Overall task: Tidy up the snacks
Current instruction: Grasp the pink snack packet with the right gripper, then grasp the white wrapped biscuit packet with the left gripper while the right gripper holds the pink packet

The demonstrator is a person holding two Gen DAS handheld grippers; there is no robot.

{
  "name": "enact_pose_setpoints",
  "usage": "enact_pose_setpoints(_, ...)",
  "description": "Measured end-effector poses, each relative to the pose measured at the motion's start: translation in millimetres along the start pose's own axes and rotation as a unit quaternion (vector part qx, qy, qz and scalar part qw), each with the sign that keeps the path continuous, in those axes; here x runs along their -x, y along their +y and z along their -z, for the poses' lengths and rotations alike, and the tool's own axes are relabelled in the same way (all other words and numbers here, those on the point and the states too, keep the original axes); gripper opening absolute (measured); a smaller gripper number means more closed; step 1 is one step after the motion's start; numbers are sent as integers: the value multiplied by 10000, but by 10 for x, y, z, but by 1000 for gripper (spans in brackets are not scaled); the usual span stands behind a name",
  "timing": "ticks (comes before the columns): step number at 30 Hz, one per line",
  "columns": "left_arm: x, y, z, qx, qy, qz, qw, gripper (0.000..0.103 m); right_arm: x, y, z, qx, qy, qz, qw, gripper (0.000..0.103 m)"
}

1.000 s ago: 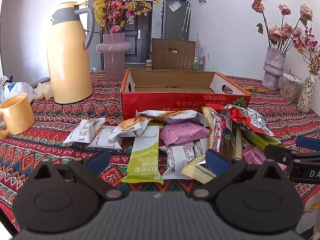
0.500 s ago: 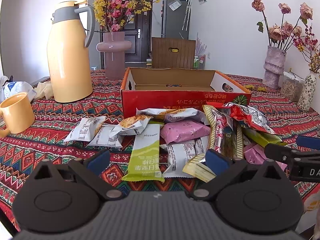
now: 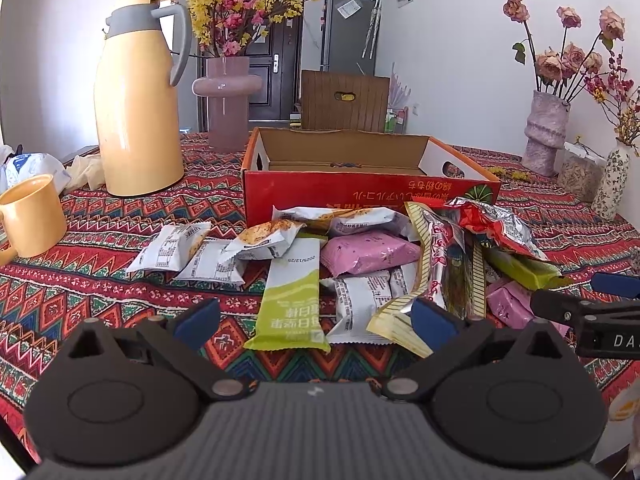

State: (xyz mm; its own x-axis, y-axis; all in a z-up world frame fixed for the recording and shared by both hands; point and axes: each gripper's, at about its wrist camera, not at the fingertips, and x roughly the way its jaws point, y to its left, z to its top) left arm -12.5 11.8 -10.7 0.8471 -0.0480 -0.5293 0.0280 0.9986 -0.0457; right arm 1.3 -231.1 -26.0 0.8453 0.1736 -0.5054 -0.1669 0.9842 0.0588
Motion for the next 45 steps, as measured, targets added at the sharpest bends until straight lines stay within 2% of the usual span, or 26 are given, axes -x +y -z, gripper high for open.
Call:
enact_pose_setpoints(3, 4, 17, 17, 21, 10, 41, 10000, 103, -36, -31, 16, 43, 106, 71, 9999, 103)
enact_pose_setpoints(8, -18, 49, 42, 45, 84, -7, 10000, 103, -139, -51, 23, 202, 368, 4, 9991, 85)
enact_pose_setpoints(15, -28, 90, 45, 83, 125, -57, 9999, 103, -383, -66, -43, 386, 667, -133, 9969, 78)
enact_pose_setpoints(19, -44, 114, 44, 111, 151, -98, 9998, 103, -520, -58, -32, 389, 839, -164, 9956, 67)
enact_pose_setpoints(23, -67, 149, 41, 132, 179, -132, 9997, 103, -511, -43, 1, 341, 767, -194, 9963, 62)
enact_pose_setpoints(33, -67, 249, 8, 191, 172, -279, 9993, 103, -154, 62, 120, 248, 535, -315, 9978, 61)
enact_pose_setpoints(40, -126, 487, -69, 364, 208, -682, 9968, 103, 190, 108, 17, 304, 17, -313, 9990, 61)
enact_pose_setpoints(45, -252, 748, -208, 510, 235, -1045, 9929, 103, 259, 61, -78, 254, -215, -155, 9993, 61)
